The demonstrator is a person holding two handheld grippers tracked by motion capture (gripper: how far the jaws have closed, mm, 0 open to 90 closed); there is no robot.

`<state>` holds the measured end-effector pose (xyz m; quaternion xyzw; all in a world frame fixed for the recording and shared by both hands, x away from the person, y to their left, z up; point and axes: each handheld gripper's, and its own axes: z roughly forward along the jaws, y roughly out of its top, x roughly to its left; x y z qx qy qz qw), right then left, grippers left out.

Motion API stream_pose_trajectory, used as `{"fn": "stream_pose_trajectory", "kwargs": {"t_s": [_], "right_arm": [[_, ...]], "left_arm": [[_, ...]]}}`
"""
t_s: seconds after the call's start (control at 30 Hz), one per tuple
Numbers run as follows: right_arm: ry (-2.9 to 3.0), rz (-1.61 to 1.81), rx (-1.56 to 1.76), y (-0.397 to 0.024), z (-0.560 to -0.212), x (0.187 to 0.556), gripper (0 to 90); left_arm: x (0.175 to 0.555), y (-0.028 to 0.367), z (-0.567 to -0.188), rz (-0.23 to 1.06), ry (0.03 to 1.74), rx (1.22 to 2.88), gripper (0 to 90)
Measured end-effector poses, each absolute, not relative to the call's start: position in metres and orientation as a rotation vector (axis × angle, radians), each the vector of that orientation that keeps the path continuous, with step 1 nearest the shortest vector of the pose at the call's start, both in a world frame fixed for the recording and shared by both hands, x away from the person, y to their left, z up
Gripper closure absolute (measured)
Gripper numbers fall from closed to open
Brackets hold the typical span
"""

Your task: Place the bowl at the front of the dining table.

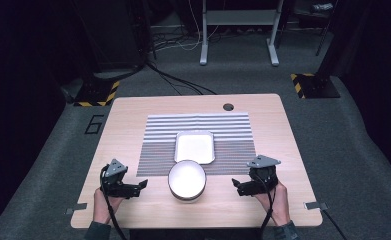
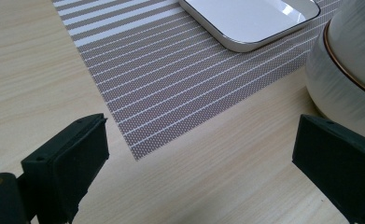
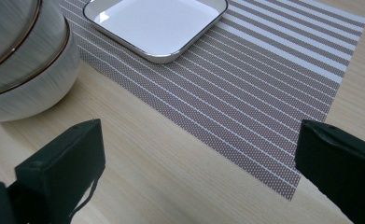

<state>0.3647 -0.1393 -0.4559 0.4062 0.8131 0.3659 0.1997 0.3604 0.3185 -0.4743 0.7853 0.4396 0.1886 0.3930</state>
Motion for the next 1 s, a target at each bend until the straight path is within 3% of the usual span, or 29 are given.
{"fn": "stream_pose_trajectory", "kwargs": {"t_s": [1.0], "right_arm": [[2.335,1.113,1.03,-0.108,-0.44,0.376,2.3]], "left_arm": [[0.37,0.295,-0.457,0.42,1.036,2.022,3.2]]}}
